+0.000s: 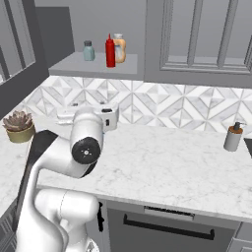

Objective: Put the shaker and condiment bottle from the counter next to their counterparts in the cabinet.

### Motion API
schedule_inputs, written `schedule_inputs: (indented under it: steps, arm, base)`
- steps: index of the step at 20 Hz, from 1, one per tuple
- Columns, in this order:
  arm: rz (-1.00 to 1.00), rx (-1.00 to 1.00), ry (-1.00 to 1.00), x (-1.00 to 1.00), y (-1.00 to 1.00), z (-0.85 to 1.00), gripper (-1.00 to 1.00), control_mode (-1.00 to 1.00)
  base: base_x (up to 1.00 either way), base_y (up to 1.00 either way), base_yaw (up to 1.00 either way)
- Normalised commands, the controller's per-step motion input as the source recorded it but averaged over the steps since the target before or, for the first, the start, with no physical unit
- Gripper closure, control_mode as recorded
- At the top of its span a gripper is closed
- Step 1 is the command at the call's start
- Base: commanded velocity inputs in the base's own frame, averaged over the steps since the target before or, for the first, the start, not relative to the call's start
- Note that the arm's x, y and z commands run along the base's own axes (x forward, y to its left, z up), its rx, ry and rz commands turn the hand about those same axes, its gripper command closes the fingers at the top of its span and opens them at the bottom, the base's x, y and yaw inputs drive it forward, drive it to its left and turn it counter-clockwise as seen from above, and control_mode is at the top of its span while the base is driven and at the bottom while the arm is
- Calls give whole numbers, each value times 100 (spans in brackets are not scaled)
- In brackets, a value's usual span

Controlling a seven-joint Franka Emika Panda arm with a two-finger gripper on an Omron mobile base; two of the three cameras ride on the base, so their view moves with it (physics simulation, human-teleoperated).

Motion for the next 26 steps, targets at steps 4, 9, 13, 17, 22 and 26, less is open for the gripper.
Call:
schedule_inputs:
  steps: [4, 9, 13, 17, 22, 26]
  arm:
    - [12, -5, 1, -9, 11, -60, -100, -100]
    - [11, -3, 5, 0, 8, -44, -100, -100]
    - [9, -2, 3, 0, 7, -56, -100, -100]
    - [2, 0, 0, 0, 11, -62, -100, -100]
    - [0, -5, 5, 0, 25, -57, -100, -100]
    - [1, -9, 0, 0, 23, -71, -100, -100]
  base:
    - [0, 0, 0]
    - [0, 0, 0]
    - [0, 0, 0]
    - [0, 0, 0]
    - [0, 0, 0]
    - [0, 0, 0]
